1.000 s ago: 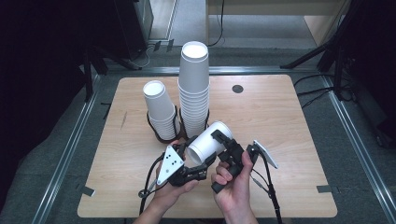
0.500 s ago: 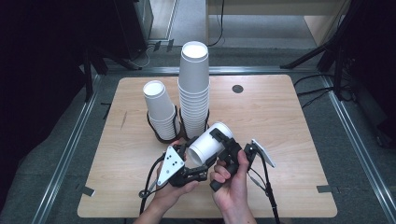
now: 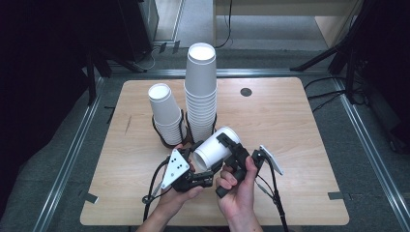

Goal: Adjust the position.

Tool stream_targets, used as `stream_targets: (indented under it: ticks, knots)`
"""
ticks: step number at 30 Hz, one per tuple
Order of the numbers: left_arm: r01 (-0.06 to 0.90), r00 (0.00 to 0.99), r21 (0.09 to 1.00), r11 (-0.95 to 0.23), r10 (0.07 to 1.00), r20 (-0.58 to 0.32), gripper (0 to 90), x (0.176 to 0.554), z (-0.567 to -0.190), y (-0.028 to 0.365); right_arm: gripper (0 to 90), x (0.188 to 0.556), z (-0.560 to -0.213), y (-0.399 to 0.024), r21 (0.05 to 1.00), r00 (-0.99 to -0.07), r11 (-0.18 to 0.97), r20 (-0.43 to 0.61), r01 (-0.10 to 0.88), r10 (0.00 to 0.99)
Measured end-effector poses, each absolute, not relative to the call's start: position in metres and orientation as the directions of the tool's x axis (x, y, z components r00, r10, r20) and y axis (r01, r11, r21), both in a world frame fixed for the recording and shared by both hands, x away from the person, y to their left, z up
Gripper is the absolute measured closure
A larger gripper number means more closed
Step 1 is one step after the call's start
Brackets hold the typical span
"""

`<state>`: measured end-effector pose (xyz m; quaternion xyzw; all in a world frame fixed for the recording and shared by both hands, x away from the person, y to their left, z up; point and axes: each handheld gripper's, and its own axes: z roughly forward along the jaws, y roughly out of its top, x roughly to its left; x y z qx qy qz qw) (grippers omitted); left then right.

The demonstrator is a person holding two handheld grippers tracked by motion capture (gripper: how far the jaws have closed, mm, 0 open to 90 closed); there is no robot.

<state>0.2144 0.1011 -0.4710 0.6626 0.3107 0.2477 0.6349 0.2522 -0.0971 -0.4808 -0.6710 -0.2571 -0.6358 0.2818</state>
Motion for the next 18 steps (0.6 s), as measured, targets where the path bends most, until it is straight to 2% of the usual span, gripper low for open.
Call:
stream_targets:
  ticks: [18]
  knots:
    - [0.126, 0.697, 0.991, -0.05, 0.716, -0.053, 10.4, 0.2111, -0.4656, 0.0999, 12.8, 0.2545, -0.4776, -0.1072, -0.025, 0.038, -0.743, 0.999, 0.669, 0.001]
